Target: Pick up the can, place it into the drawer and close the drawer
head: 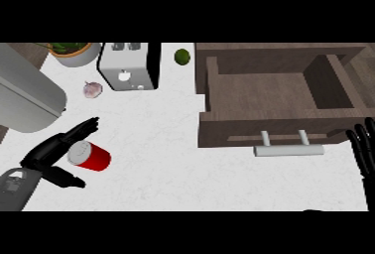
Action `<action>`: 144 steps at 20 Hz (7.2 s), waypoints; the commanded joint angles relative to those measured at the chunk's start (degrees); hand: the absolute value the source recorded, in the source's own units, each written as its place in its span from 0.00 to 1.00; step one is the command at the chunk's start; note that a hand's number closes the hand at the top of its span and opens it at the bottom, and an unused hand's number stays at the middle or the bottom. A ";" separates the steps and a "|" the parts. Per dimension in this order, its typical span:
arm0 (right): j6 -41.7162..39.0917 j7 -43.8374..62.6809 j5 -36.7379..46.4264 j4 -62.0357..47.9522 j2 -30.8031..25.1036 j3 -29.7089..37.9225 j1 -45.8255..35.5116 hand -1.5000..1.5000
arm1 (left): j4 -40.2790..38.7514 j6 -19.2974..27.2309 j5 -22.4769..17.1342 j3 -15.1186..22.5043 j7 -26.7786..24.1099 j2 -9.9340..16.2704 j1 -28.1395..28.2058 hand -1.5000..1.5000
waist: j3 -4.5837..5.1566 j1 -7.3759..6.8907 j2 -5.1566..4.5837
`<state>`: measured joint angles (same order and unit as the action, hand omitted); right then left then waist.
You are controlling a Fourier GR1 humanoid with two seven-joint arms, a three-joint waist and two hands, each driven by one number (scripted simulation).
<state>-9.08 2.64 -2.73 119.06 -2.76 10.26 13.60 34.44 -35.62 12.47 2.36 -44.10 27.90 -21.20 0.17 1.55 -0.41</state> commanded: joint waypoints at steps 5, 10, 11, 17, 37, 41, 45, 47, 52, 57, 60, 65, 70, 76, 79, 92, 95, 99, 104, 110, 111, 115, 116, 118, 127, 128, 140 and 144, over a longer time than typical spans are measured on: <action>-0.35 2.09 -2.50 0.57 -1.30 2.26 -1.69 0.00 | -7.20 -5.55 1.42 2.87 -11.72 -0.81 -2.18 0.00 | -0.01 -0.21 0.02; 0.24 2.52 0.88 3.47 0.60 -1.30 0.77 0.00 | -9.84 -7.15 1.07 3.46 -12.45 0.88 -5.62 0.00 | 0.01 0.00 -0.03; -1.32 2.38 -1.64 4.76 -0.88 1.28 2.74 0.00 | -9.71 -5.00 0.72 3.56 -9.40 -2.07 -6.42 0.00 | -0.05 0.07 0.14; -1.52 1.34 -2.85 1.09 -1.70 3.02 -0.59 0.00 | -12.39 -5.37 0.23 4.21 -9.91 -2.88 -8.56 0.00 | -0.06 -0.15 0.03; -2.47 -0.03 -2.33 5.39 1.40 1.59 5.50 0.00 | -9.81 -8.49 -1.98 8.12 -12.11 -5.55 -7.19 1.00 | -0.14 -0.68 0.37; -0.96 1.18 -2.36 2.74 1.46 2.14 2.04 0.00 | -7.35 -10.56 -3.06 9.85 -8.74 -7.29 -6.52 1.00 | -0.17 -1.37 0.38; -0.45 1.69 -0.66 3.81 1.71 1.34 2.22 0.00 | -1.68 -10.49 -4.30 11.73 -7.91 -8.58 -5.05 1.00 | -0.19 -1.79 0.57; -1.58 3.10 -3.88 4.04 -0.57 4.23 1.23 0.00 | -3.89 -7.43 -10.20 5.88 -3.92 -9.20 -6.10 1.00 | -0.18 -1.49 0.46; -0.65 1.88 -3.91 4.09 0.66 5.05 2.85 0.00 | -6.78 23.00 -21.91 -10.61 5.80 -13.95 -4.40 1.00 | -0.27 -3.69 0.74; -1.54 1.48 -3.93 6.02 2.25 3.80 6.08 0.00 | 6.45 33.05 -23.53 -9.89 15.15 -19.84 -5.44 1.00 | -0.38 -3.01 1.30; -2.16 0.43 -3.49 7.82 2.47 4.07 7.98 0.00 | 19.04 35.90 -22.55 -6.80 23.07 -19.97 -3.16 1.00 | -0.32 -2.62 1.14; -1.64 -0.05 -2.67 6.05 2.54 3.58 6.10 0.00 | 34.03 43.86 -19.32 -1.35 33.70 -24.42 -4.31 1.00 | -0.29 -2.41 1.01; -1.67 5.03 -6.70 9.09 0.45 5.97 4.80 0.00 | 42.23 48.34 -16.23 2.17 44.72 -25.91 -7.23 1.00 | -0.21 -1.49 0.65; -2.18 1.71 -3.55 4.94 0.55 5.44 2.74 0.00 | 42.84 54.55 -14.42 7.86 53.58 -27.80 -16.12 1.00 | -0.20 -1.08 0.44; -1.41 4.32 -3.46 8.16 1.47 4.23 3.31 0.00 | 39.19 55.57 -13.31 7.94 53.67 -27.85 -21.79 1.00 | -0.18 -0.78 0.39; -3.13 1.04 -2.40 4.88 2.10 4.25 2.90 0.00 | 23.85 63.89 -16.83 8.77 60.38 -27.90 -46.25 1.00 | -0.21 -0.12 0.21; -1.87 2.89 -2.88 4.67 2.34 4.50 1.33 0.00 | 19.60 66.32 -19.91 11.16 59.52 -27.90 -49.64 1.00 | -0.21 0.14 0.16; -2.80 4.94 -5.50 6.79 -0.11 7.13 0.75 0.00 | 13.78 68.02 -23.57 14.35 57.02 -27.90 -52.86 1.00 | -0.22 0.77 0.09; -2.02 5.31 -2.67 6.33 1.79 3.80 -0.18 0.00 | 6.67 67.96 -27.62 14.84 54.90 -27.90 -57.71 1.00 | -0.24 1.10 -0.09; -4.03 3.26 -4.37 4.46 -0.49 6.90 -0.18 0.00 | -0.15 70.09 -31.05 18.19 52.40 -27.90 -61.11 1.00 | -0.29 1.95 -0.21; -2.33 5.36 -4.31 4.77 0.27 6.05 -2.19 0.00 | -1.33 69.18 -31.11 18.08 52.97 -27.90 -63.81 1.00 | -0.28 1.82 -0.25; -2.79 4.08 -2.66 3.68 0.93 4.64 -1.83 0.00 | -4.78 67.70 -35.33 18.78 50.91 -27.90 -63.53 1.00 | -0.30 2.38 -0.46; -2.25 4.40 -2.96 4.16 0.94 5.39 -1.85 0.00 | -6.33 69.19 -34.09 19.06 50.36 -27.90 -64.52 1.00 | -0.29 2.07 -0.36; -2.16 6.40 -3.55 4.58 -0.24 5.68 -3.61 0.00 | -4.35 70.97 -36.77 23.99 50.50 -27.90 -61.88 1.00 | -0.30 3.07 -0.40; -1.29 4.01 0.54 3.05 1.68 2.93 -3.65 0.00 | -9.97 72.04 -38.81 26.42 45.69 -27.90 -64.04 1.00 | -0.31 3.47 -0.71; -1.55 4.71 -0.98 3.40 1.09 3.30 -5.11 0.00 | -9.56 73.37 -39.56 28.02 44.18 -27.90 -61.44 1.00 | -0.33 4.38 -0.94; -1.77 4.09 -1.38 0.89 -0.14 4.04 -8.05 0.00 | -14.49 74.92 -41.10 32.42 42.76 -27.90 -62.39 0.00 | -0.38 5.90 -1.52; -1.88 5.41 -1.41 1.57 -0.35 3.30 -8.66 0.00 | -13.20 77.58 -42.56 33.60 39.93 -27.90 -58.51 0.00 | -0.30 5.31 -1.36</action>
<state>-11.19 7.04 -3.70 120.57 -2.98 13.79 6.23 21.29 40.38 -29.16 34.96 -2.42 0.00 -81.30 -0.17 7.02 -1.74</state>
